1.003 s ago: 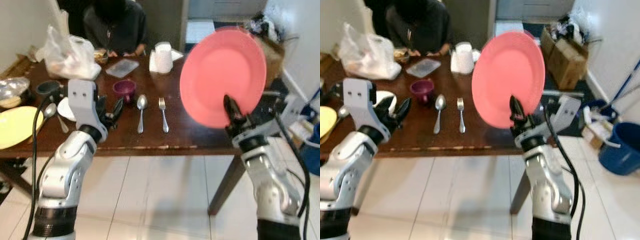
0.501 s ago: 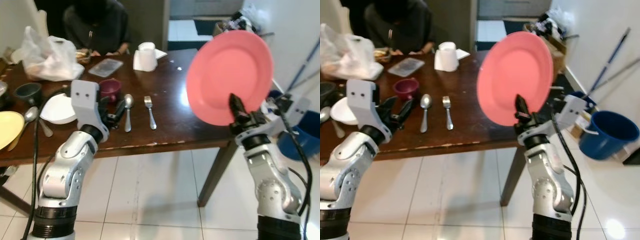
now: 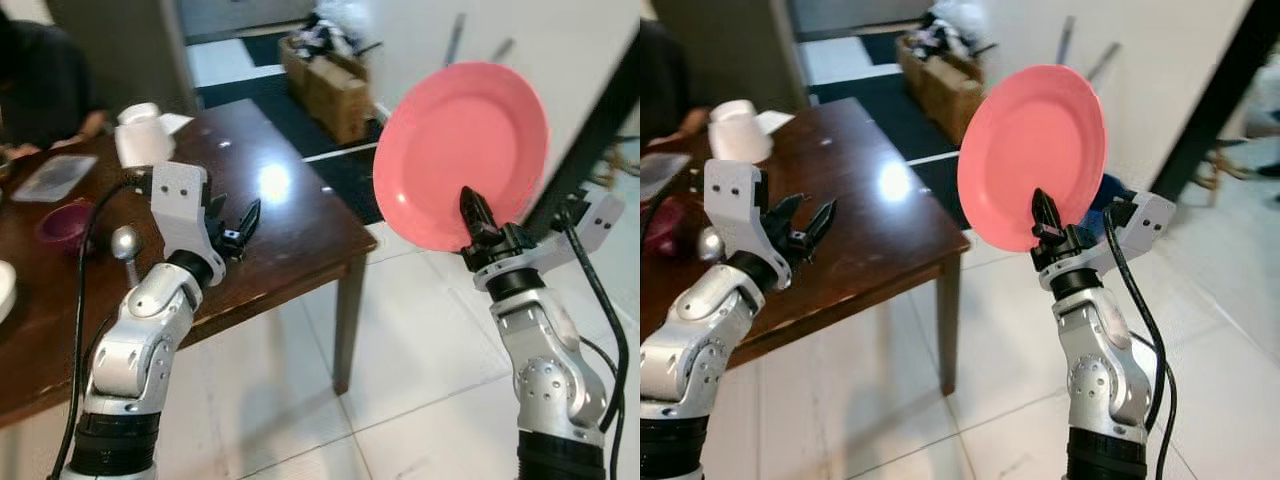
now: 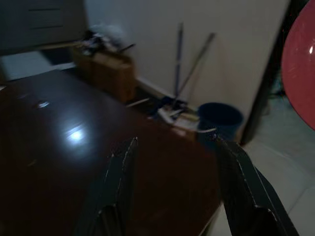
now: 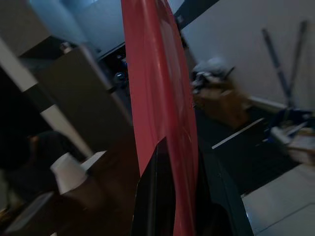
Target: Setting the table
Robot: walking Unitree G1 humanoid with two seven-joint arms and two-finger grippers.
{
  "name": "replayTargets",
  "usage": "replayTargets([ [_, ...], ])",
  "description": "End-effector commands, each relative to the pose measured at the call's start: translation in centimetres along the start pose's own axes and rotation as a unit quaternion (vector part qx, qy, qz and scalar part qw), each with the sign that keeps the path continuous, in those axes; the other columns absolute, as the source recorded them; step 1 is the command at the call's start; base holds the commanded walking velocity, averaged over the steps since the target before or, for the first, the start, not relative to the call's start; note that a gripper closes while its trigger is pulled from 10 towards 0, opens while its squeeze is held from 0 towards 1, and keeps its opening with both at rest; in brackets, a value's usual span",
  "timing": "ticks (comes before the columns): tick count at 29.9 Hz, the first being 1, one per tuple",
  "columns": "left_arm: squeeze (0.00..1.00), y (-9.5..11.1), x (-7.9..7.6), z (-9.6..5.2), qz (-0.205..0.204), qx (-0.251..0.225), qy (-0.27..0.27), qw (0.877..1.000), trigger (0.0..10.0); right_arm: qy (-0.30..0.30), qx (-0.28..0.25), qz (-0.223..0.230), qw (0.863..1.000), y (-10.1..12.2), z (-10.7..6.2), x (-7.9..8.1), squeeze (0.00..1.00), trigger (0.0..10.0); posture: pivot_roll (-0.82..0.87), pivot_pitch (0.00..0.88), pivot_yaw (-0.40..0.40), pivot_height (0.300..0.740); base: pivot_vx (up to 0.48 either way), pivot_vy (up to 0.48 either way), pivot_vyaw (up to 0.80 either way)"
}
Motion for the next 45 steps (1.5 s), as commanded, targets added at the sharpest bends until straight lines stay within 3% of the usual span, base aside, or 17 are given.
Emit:
replayTargets([
  [1, 0.00, -0.8, 0.5, -0.1, 0.003, 0.014, 0.009, 1.000, 10.0, 0.014, 0.003, 0.006, 1.000, -0.2, 0.1, 0.6, 0.00, 10.0, -0.06, 0.000, 0.103, 0.740, 0.000, 0.000, -0.80],
  [39, 0.00, -1.3, 0.1, 0.2, 0.001, 0.018, -0.002, 1.000, 10.0, 0.030, 0.015, 0.006, 0.999, -0.7, 0.1, 1.1, 0.00, 10.0, -0.06, 0.000, 0.104, 0.740, 0.000, 0.000, -0.80],
  [45, 0.00, -3.7, 0.4, -0.5, 0.000, 0.059, -0.008, 0.998, 10.0, 0.034, 0.031, -0.010, 0.999, -1.6, -0.2, 1.1, 0.00, 10.0, -0.06, 0.000, 0.103, 0.740, 0.000, 0.000, -0.80],
])
Point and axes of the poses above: a point about 5 cm out from each wrist's last joint towards the gripper, its own z axis pointing out of the wrist towards the gripper, its own y axis along the axis of the wrist's last joint, x = y × z, the point moved 2 cm from there along z, pointing out of the wrist towards the gripper, and after that the axes turned 7 degrees about -z, right-handed, at the moved point
